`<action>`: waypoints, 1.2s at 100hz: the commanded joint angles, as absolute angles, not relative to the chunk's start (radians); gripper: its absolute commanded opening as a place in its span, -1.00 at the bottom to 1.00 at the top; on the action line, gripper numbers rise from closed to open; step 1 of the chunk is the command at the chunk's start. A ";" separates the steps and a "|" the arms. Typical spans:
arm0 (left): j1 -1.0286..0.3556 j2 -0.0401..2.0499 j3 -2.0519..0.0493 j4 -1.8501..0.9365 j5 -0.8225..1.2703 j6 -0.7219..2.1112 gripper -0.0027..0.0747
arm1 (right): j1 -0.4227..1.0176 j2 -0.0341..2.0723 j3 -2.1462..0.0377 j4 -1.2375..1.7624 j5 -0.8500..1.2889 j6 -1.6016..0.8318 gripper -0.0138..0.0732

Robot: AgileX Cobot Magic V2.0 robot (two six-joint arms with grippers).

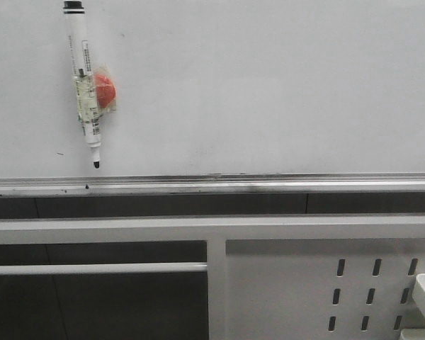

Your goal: Write number 1 on whiteboard

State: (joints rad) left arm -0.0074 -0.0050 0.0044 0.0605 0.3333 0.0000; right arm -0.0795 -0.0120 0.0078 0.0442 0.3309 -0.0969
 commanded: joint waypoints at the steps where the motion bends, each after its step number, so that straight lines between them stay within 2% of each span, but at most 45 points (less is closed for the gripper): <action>1: -0.005 -0.029 0.040 0.066 0.270 0.000 -0.98 | -0.086 -0.032 0.022 0.046 0.313 -0.098 -0.84; 20: -0.005 -0.029 0.040 0.061 0.247 0.000 -0.98 | -0.086 -0.032 0.022 0.046 0.313 -0.098 -0.84; 42: -0.005 -0.029 0.040 0.055 0.000 0.000 -0.98 | -0.086 -0.032 0.022 0.046 0.313 -0.098 -0.84; 57: -0.005 -0.029 0.040 0.055 -0.035 0.000 -0.98 | -0.086 -0.032 0.022 0.039 0.298 -0.098 -0.84; 74: -0.005 -0.029 0.040 0.069 -0.113 0.000 -0.98 | -0.086 -0.032 0.022 0.039 0.121 -0.098 -0.84; 92: -0.005 -0.029 0.038 0.045 -0.183 -0.006 -0.98 | -0.086 -0.032 0.022 0.000 0.072 -0.121 -0.84; 98: -0.005 -0.029 0.034 0.000 -0.201 -0.006 -0.98 | -0.084 -0.032 0.022 0.019 -0.034 -0.108 -0.84; 112: -0.005 -0.019 -0.014 -0.041 -0.147 -0.006 -0.98 | -0.080 -0.030 0.019 0.110 -0.368 -0.013 -0.84; 120: -0.005 0.006 -0.081 -0.043 -0.069 -0.006 -0.98 | -0.080 -0.030 0.000 0.110 -0.372 -0.011 -0.84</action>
State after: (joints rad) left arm -0.0074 -0.0050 -0.0098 -0.0213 -0.0593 0.0000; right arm -0.0795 -0.0120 0.0078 0.0952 -0.2333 -0.0282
